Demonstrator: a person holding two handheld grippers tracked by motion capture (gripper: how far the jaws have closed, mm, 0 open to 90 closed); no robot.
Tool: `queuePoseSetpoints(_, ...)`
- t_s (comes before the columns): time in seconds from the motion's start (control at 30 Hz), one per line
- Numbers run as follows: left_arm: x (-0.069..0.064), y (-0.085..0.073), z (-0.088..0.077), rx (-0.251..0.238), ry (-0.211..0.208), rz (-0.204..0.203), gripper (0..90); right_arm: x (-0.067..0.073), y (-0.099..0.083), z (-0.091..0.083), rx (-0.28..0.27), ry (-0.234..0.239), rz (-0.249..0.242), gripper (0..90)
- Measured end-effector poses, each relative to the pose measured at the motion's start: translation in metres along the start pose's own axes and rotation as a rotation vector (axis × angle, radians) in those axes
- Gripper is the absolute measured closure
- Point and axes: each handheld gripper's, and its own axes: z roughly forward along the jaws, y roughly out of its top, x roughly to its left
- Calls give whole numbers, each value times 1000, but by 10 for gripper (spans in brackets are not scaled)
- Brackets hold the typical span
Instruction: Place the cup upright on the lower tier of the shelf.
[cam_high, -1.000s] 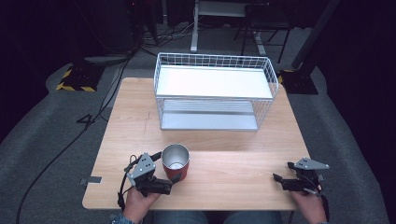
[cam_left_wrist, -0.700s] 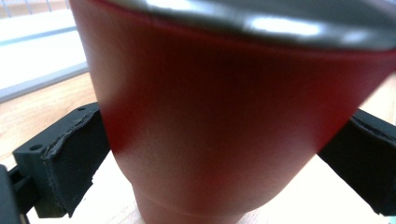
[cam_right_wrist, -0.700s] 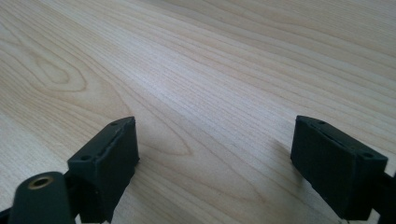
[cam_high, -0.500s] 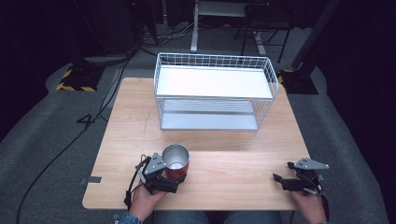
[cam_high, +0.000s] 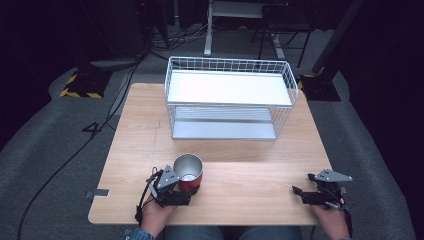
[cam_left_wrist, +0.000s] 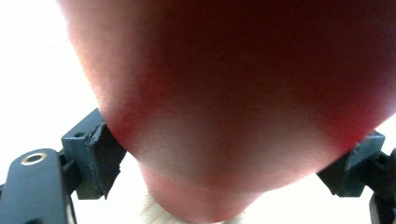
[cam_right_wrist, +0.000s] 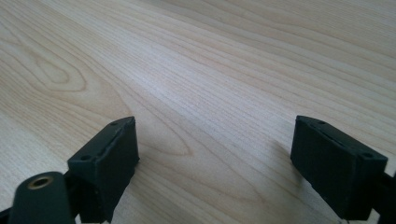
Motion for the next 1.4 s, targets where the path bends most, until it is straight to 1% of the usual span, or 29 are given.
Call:
queuePoseSetpoints(0.13,2,0,-1,-7,-3,-7,164,0,0,0,-2,-5,-3,153)
queuePoseSetpoints(0.27,-2,0,0,3,22,25,166,0,0,0,-2,-7,2,153)
queuePoseSetpoints(0.33,-3,1,0,5,23,28,166,0,0,0,-2,-8,2,153)
queuePoseSetpoints(0.4,-3,1,0,4,21,23,167,1,0,0,-3,-11,-4,155)
queuePoseSetpoints(0.43,-2,1,0,8,16,18,167,2,0,-1,-8,-21,-11,159)
queuePoseSetpoints(0.53,-1,3,-1,8,15,12,168,3,0,-1,-11,-30,-18,159)
queuePoseSetpoints(0.57,-1,4,-2,5,6,8,168,3,0,-1,-10,-30,-16,158)
queuePoseSetpoints(0.67,-2,6,-3,4,4,17,168,2,0,-1,-9,-27,-13,158)
queuePoseSetpoints(0.77,-5,12,-3,3,-2,40,168,2,0,-1,-9,-21,-9,160)
queuePoseSetpoints(0.87,-6,15,-3,3,-4,49,168,2,0,-1,-9,-24,-11,162)
queuePoseSetpoints(0.9,-8,20,-4,1,-8,59,168,2,0,-1,-8,-17,-9,173)
queuePoseSetpoints(0.97,-9,22,-4,0,-11,60,168,1,0,-1,-8,-1,-6,192)
queuePoseSetpoints(1.0,-10,23,-3,-2,-13,59,168,1,0,-1,-8,-1,-6,192)
queuePoseSetpoints(1.03,-10,26,-3,-3,-11,66,168,1,0,-1,-8,1,-1,199)
queuePoseSetpoints(1.07,-11,29,-3,-5,-13,63,168,0,0,-1,-8,12,-1,205)
queuePoseSetpoints(1.1,-11,33,-2,-12,-22,56,168,0,0,-1,-8,13,0,205)
queuePoseSetpoints(1.13,-11,33,-2,-12,-22,56,168,0,0,-1,-8,13,0,205)
queuePoseSetpoints(1.17,-12,37,-1,-16,-23,56,168,0,0,-1,-8,13,0,205)
queuePoseSetpoints(1.2,-12,41,-1,-19,-22,59,168,0,0,-1,-8,14,1,206)
queuePoseSetpoints(1.23,-12,41,-1,-19,-22,59,168,0,0,-1,-8,14,1,206)
queuePoseSetpoints(1.3,-12,47,1,-23,-27,56,168,0,0,-1,-8,15,0,207)
queuePoseSetpoints(1.4,-12,55,2,-28,-25,64,168,0,0,-1,-8,17,1,209)
